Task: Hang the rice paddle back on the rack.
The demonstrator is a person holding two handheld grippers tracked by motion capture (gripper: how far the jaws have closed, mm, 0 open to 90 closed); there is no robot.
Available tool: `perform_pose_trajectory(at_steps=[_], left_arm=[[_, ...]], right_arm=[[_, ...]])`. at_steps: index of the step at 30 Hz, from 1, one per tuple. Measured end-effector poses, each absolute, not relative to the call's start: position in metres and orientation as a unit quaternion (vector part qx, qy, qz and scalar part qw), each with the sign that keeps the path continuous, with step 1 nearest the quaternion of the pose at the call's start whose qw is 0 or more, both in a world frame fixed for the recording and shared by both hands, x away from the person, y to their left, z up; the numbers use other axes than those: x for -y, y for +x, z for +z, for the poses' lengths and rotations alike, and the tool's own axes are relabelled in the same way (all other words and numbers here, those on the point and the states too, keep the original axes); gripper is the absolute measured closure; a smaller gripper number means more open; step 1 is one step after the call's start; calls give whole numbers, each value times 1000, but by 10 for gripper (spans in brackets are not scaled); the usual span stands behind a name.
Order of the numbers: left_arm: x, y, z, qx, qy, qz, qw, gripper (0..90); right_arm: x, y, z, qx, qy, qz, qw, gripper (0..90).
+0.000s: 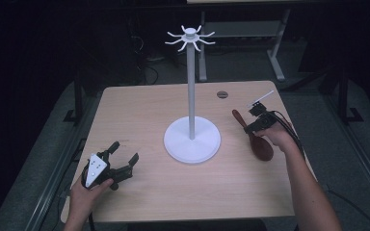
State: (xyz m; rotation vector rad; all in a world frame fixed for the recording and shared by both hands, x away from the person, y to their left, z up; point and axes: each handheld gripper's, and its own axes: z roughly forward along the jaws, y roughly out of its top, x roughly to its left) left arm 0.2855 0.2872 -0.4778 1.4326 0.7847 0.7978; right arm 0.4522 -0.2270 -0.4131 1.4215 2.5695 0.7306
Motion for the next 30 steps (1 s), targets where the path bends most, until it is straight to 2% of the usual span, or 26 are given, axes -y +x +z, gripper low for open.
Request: perform_pose_trajectory(at_steps=[20, 30], left_arm=[[-287, 285, -478, -340, 620, 347, 616, 129], [-287, 285, -478, -341, 621, 346, 615, 129]], right_arm=[[221, 411, -374, -809, 424, 389, 119, 782], [222, 396, -355, -784, 384, 472, 123, 782]])
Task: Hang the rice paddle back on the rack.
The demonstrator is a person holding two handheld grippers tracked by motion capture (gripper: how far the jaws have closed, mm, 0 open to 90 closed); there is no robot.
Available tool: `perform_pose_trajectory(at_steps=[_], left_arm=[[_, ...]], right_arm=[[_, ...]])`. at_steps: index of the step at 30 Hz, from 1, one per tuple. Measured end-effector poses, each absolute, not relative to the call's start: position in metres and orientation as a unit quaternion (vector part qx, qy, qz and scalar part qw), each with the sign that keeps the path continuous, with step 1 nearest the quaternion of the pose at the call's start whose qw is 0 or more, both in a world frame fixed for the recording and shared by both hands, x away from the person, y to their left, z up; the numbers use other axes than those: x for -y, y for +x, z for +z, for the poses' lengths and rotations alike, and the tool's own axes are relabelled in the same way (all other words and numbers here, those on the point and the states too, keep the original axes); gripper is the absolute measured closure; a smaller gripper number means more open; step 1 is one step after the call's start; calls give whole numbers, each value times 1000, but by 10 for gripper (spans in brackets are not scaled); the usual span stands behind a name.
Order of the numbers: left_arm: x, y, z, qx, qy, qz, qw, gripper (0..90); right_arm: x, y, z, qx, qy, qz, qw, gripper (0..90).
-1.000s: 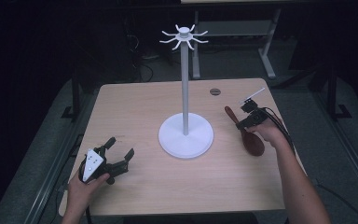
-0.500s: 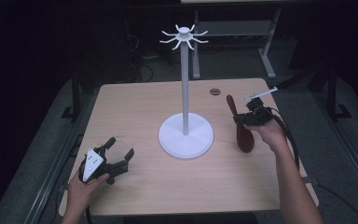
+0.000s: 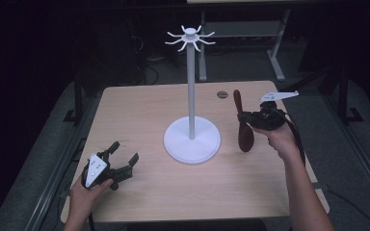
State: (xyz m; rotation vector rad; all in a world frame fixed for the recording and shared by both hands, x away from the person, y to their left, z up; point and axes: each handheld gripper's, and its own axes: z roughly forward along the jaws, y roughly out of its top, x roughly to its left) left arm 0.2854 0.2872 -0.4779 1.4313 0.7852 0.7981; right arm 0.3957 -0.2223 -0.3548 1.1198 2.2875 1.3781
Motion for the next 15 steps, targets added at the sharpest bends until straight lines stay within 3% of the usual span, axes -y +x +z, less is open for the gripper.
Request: perform_pose_trajectory(at_steps=[15], left_arm=[[-288, 286, -478, -340, 622, 347, 614, 129]], right_arm=[[215, 377, -316, -759, 327, 548, 128, 781]])
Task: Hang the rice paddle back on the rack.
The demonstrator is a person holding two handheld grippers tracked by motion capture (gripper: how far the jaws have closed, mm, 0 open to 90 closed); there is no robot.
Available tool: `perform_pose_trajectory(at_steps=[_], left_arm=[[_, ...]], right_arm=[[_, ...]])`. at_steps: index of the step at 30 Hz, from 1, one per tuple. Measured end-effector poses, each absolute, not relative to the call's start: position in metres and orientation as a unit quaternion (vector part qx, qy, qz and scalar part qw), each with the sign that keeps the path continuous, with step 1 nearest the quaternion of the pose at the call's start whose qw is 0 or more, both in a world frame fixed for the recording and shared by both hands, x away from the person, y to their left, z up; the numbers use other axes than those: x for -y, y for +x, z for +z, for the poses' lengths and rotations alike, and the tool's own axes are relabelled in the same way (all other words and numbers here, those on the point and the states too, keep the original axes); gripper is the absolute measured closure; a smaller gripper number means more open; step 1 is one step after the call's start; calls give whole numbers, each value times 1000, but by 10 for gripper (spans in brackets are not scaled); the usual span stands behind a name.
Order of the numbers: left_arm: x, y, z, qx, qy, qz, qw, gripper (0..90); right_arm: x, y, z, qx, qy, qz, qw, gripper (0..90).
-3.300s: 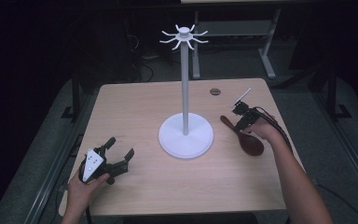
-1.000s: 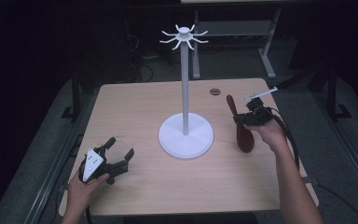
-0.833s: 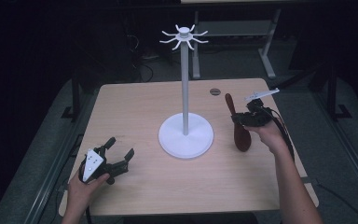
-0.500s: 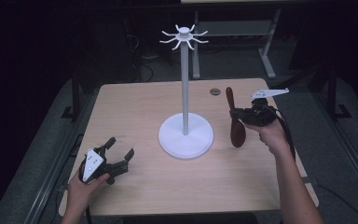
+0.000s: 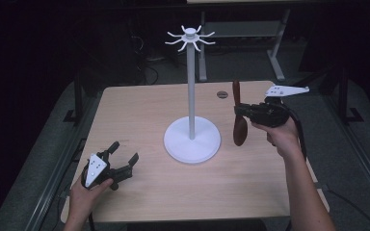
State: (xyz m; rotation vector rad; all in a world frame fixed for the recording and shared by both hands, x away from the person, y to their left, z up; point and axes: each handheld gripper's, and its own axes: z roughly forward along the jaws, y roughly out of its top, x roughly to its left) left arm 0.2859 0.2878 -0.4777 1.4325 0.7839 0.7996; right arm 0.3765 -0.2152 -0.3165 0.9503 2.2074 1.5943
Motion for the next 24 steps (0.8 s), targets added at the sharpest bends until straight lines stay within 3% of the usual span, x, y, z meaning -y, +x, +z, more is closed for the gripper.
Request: perform_pose_trajectory(at_steps=[24], left_arm=[[-287, 286, -478, -341, 618, 346, 618, 129]], right_arm=[[192, 370, -249, -743, 240, 609, 138, 781]])
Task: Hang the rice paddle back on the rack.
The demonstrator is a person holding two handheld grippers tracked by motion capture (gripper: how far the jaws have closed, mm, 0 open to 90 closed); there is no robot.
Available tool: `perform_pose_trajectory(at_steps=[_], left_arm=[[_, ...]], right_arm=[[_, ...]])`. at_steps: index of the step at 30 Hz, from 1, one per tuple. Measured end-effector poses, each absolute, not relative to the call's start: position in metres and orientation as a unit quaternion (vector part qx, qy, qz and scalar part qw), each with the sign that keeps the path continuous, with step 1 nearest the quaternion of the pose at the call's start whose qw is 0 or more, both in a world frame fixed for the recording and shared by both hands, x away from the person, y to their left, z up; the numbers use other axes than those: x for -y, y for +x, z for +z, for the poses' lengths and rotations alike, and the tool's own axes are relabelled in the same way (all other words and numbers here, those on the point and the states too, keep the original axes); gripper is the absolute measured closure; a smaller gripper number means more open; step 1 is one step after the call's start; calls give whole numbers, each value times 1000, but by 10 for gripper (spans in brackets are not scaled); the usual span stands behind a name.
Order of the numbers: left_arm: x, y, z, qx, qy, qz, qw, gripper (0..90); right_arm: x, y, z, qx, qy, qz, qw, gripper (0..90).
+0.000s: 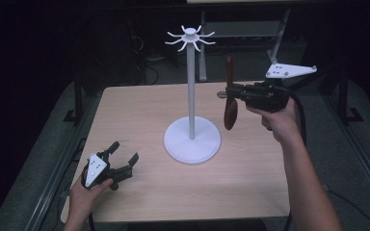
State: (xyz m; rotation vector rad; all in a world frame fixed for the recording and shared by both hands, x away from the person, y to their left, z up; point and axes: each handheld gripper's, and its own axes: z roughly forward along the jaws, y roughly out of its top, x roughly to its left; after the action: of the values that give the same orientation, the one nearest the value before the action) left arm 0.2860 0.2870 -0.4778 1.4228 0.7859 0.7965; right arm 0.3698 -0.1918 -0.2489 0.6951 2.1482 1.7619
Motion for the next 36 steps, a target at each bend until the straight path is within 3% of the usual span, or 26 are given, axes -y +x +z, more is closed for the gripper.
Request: perform_pose_trajectory(at_steps=[15, 36], left_arm=[[-287, 286, -478, -341, 619, 346, 617, 129], [-287, 286, -478, -340, 620, 346, 617, 129]], right_arm=[[175, 383, -220, -735, 219, 625, 143, 781], [160, 393, -213, -738, 215, 623, 145, 781]])
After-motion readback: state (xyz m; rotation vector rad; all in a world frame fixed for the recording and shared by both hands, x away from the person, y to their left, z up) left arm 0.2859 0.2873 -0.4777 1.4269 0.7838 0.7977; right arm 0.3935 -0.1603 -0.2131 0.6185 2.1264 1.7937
